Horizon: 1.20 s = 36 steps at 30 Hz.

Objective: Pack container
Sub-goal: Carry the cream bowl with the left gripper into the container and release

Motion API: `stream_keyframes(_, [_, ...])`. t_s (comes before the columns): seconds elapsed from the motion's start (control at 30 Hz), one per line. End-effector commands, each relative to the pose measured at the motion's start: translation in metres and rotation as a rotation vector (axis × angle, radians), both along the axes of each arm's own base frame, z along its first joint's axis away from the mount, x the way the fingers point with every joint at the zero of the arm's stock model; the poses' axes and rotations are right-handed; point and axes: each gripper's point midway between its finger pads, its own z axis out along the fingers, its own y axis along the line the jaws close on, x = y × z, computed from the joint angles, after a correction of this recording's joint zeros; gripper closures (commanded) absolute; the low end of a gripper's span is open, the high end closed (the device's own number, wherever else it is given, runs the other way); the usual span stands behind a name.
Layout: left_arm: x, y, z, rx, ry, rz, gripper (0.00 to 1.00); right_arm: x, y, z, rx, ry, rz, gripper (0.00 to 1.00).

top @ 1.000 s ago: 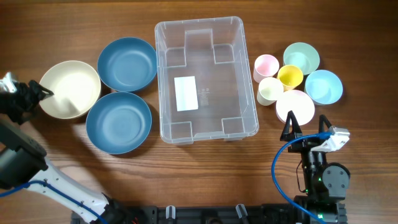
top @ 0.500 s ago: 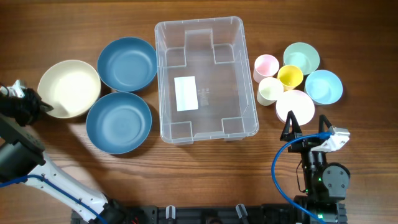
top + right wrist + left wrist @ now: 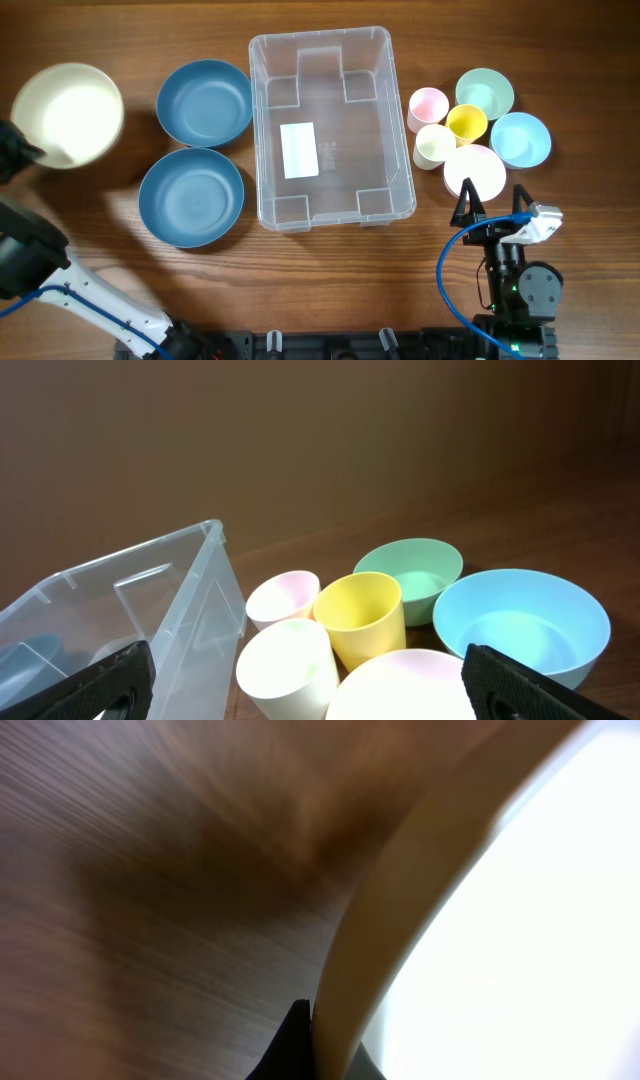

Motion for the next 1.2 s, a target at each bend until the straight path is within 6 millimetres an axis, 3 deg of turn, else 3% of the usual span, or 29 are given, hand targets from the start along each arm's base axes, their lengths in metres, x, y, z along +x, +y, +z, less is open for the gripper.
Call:
stream_keyframes(0.0, [0.030, -0.021, 0.098, 0.115, -0.177, -0.031, 0.96, 0.000, 0.003, 0.000, 0.007, 0.000, 0.017, 0.00])
stream_keyframes(0.1, [0.055, -0.067, 0.137, 0.163, -0.260, -0.139, 0.96, 0.000, 0.003, 0.000, 0.008, 0.000, 0.017, 0.00])
stream_keyframes(0.17, [0.070, -0.103, 0.153, 0.179, -0.301, -0.220, 0.96, 0.000, 0.003, 0.000, 0.007, 0.000, 0.017, 0.00])
stream_keyframes(0.27, [0.099, -0.180, 0.170, 0.173, -0.362, -0.367, 0.96, 0.000, 0.003, 0.000, 0.007, 0.000, 0.017, 0.00])
stream_keyframes(0.43, [0.131, -0.304, 0.175, 0.159, -0.439, -0.602, 0.96, 0.000, 0.003, 0.000, 0.007, 0.000, 0.017, 0.00])
stream_keyframes(0.47, [0.134, -0.338, 0.172, 0.177, -0.444, -0.666, 0.96, 0.000, 0.003, 0.000, 0.007, 0.000, 0.017, 0.00])
stream_keyframes(0.6, [0.131, -0.408, 0.154, 0.239, -0.411, -0.797, 0.96, 0.000, 0.003, 0.000, 0.008, 0.000, 0.017, 0.00])
stream_keyframes(0.7, [0.124, -0.446, 0.136, 0.289, -0.369, -0.871, 0.96, 0.000, 0.003, 0.000, 0.008, 0.000, 0.017, 0.00])
stream_keyframes(0.87, [0.116, -0.480, 0.108, 0.321, -0.306, -0.946, 0.96, 0.000, 0.003, 0.000, 0.007, 0.000, 0.017, 0.00])
stream_keyframes(1.17, [0.121, -0.480, 0.057, 0.280, -0.179, -0.901, 0.96, 0.000, 0.003, 0.000, 0.008, 0.000, 0.017, 0.00])
